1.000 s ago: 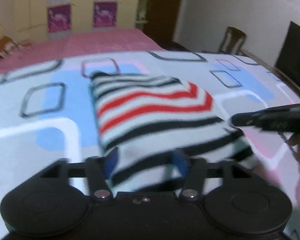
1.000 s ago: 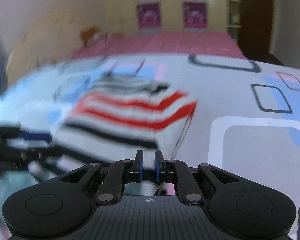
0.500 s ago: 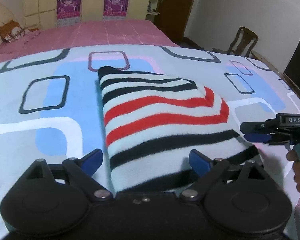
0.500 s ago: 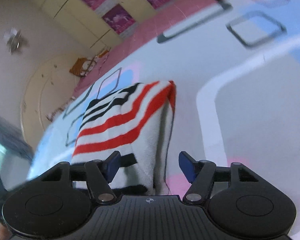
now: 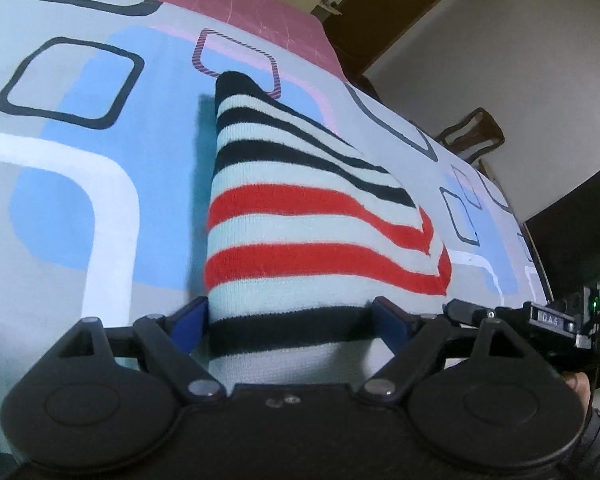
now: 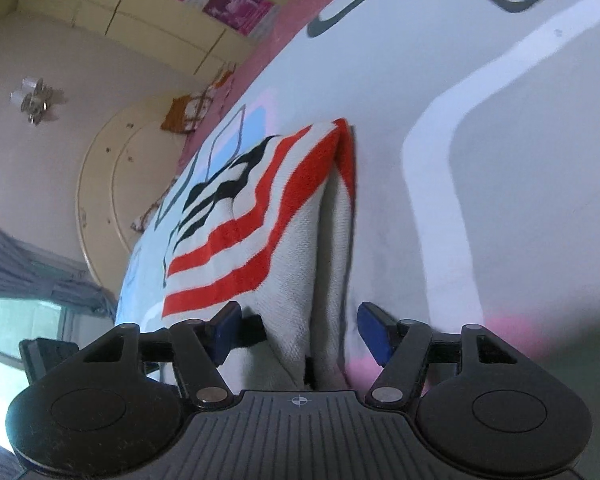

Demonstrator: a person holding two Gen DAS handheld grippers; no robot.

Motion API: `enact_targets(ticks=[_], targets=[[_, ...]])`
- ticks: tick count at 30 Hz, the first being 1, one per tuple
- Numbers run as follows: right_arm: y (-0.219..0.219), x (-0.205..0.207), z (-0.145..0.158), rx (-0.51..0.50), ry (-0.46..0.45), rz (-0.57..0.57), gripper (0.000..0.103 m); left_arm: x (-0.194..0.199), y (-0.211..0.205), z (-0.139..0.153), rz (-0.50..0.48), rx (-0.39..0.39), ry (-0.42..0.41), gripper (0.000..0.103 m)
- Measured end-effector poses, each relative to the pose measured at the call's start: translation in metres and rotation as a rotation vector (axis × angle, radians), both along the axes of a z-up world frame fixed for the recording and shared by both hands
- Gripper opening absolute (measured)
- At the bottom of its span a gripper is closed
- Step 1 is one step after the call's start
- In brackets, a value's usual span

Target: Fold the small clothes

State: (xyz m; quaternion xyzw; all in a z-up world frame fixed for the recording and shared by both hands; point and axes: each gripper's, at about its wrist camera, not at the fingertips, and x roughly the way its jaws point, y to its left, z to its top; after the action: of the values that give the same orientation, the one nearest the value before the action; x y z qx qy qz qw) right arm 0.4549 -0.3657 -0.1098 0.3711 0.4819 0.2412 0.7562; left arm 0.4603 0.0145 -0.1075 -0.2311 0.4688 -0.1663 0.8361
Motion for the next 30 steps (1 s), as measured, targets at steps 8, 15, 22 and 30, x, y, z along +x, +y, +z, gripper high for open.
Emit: enact_targets(ticks=[8,15,22,30], targets=[[0.036,0.011,0.016,-0.194,-0.110,0.115,0.054,0.016,-0.008,-0.004,-0.019,0.003,0.015,0.084],[0.059,-0.012,0.032,-0.359,-0.220,0.130,0.037,0.004,-0.044,0.025,-0.107,0.242,-0.103,0.060],[0.087,-0.039,0.060,-0.460,-0.330,0.114,0.034,-0.018,-0.057,0.051,-0.195,0.380,-0.222,0.053],[0.143,-0.067,0.088,-0.494,-0.391,0.129,0.034,-0.043,-0.016,0.077,-0.199,0.415,-0.278,0.053]])
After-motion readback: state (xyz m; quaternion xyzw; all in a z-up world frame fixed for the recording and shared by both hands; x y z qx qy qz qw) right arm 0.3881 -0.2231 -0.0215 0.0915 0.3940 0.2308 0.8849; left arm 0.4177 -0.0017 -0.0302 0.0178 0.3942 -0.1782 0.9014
